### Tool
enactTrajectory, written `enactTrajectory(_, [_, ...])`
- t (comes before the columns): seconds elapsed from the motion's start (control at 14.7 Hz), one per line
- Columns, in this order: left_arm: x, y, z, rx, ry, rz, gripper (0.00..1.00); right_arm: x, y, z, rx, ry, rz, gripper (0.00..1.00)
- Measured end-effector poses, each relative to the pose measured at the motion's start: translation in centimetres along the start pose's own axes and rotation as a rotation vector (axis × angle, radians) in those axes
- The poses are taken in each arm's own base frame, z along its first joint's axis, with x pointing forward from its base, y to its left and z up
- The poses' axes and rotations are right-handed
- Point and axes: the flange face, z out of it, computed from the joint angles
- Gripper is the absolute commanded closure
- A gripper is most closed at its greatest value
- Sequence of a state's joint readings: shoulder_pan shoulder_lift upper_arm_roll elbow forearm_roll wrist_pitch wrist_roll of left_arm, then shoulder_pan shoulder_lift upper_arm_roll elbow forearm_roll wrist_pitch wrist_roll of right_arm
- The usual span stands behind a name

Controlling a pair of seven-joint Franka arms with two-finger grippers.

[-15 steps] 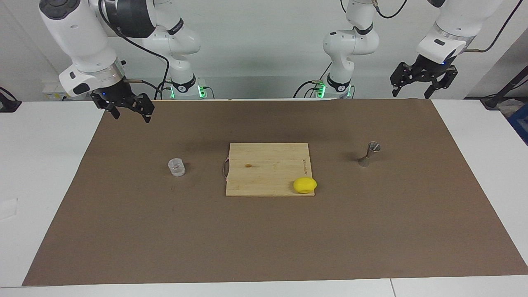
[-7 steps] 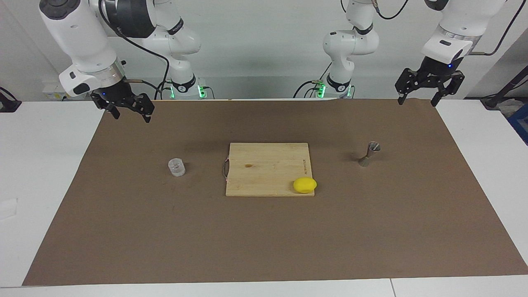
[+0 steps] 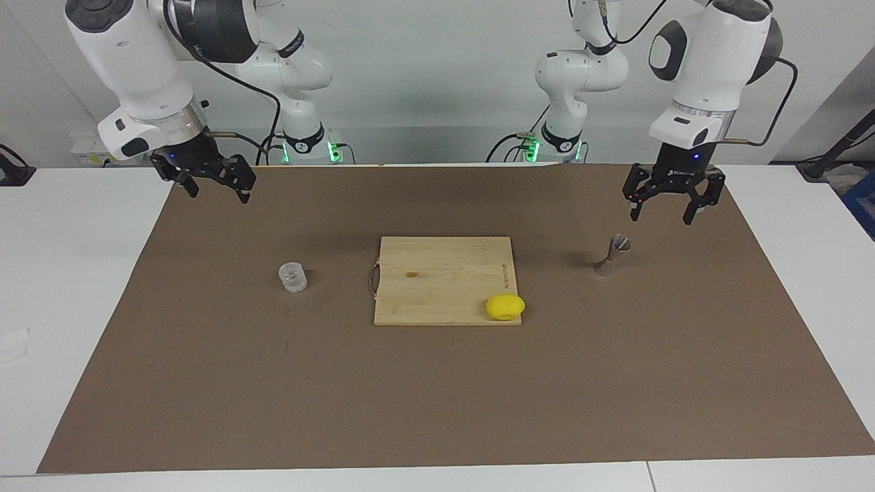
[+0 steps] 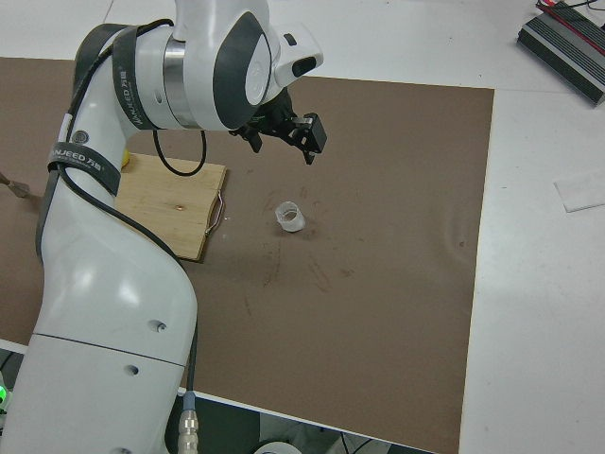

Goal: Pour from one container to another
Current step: 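Move the open left gripper to the small dark metal cup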

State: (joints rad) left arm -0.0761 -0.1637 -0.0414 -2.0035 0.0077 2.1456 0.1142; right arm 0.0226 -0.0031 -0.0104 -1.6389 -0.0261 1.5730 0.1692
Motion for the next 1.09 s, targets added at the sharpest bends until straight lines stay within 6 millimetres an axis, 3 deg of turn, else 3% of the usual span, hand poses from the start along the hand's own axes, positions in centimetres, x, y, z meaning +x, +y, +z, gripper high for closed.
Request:
enactTrajectory(0.41, [-1.3, 0.7, -0.2, -0.022, -0.073, 0.064, 0.0, 0.0, 0.0, 0.0, 0.0, 0.0, -0.001, 0.0])
enactTrajectory(0.68, [-1.9, 2.2, -0.2, -0.192, -0.106, 0.048, 0.0, 0.0, 0.0, 0.0, 0.0, 0.0, -0.001, 0.0])
enactTrajectory(0.81, [-2.0, 0.1, -0.4, -0.306, -0.049, 0.138, 0.0, 0.0, 0.0, 0.0, 0.0, 0.0, -0.001, 0.0])
enactTrajectory(1.09, [-3.9, -7.8, 0.0, -0.464, 0.117, 0.316, 0.0, 0.0, 0.0, 0.0, 0.0, 0.0, -0.001, 0.0])
